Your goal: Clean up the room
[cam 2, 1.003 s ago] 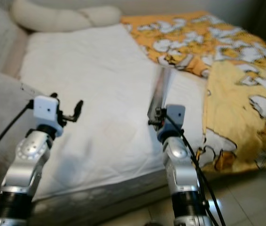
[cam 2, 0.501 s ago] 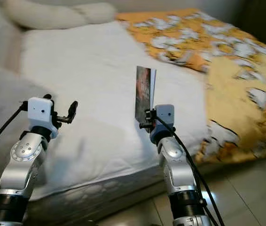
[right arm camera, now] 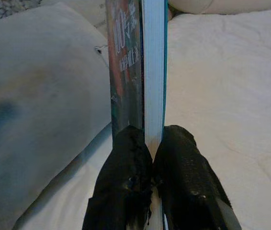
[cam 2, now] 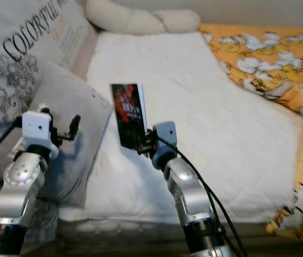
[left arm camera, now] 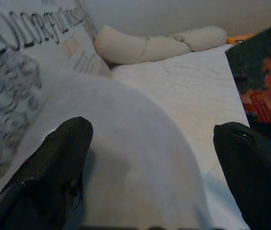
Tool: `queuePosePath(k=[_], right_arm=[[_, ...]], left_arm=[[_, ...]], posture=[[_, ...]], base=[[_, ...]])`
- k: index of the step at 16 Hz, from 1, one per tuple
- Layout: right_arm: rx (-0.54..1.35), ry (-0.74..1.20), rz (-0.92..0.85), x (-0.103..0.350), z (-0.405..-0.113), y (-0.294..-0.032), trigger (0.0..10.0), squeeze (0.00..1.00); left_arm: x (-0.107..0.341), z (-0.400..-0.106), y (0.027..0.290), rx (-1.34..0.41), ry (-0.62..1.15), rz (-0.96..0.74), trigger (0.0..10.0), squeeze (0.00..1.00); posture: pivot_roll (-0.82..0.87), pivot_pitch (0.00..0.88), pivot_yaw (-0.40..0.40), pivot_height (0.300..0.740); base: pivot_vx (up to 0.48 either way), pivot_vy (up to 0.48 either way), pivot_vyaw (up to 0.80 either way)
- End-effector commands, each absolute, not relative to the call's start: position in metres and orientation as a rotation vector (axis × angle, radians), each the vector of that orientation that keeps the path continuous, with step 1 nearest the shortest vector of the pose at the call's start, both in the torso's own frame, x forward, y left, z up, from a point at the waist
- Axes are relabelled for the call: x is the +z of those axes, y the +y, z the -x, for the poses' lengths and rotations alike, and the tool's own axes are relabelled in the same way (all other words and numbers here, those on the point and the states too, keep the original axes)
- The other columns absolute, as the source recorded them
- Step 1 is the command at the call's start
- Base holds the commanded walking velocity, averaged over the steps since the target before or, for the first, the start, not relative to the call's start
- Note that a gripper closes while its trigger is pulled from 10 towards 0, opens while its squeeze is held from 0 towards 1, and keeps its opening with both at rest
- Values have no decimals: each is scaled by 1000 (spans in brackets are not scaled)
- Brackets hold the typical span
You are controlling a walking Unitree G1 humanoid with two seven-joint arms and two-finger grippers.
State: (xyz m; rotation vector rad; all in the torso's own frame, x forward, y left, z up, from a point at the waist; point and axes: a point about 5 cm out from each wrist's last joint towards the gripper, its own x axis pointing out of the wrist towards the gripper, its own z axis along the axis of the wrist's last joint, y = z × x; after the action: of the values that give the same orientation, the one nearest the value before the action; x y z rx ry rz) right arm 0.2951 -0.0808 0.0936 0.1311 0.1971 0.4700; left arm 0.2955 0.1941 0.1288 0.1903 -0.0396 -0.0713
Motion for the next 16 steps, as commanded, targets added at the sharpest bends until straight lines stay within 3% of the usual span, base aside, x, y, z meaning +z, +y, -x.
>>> queuePosePath(k=[1,10,12,16], right_arm=[[424,178,-150,99,-297,-96,10000,0],[517,259,-233,98,-295,-92,10000,0],[589,429,-376,90,-304,-81,10000,0],[554,583,-596,77,-321,-80,10000,0]], left_arm=[[129,-295,188,-90,-39,-185,10000,0],[124,-288,190,-172,-4,-230,10000,0],[119,-280,193,-371,84,-287,10000,0],[115,-258,199,-622,211,-315,10000,0]], posture=[[76,0,-7,740],[71,0,-8,740],[72,0,0,740],[87,0,-1,740]], base=[[0,0,0],[0,0,0],[0,0,0],[0,0,0]])
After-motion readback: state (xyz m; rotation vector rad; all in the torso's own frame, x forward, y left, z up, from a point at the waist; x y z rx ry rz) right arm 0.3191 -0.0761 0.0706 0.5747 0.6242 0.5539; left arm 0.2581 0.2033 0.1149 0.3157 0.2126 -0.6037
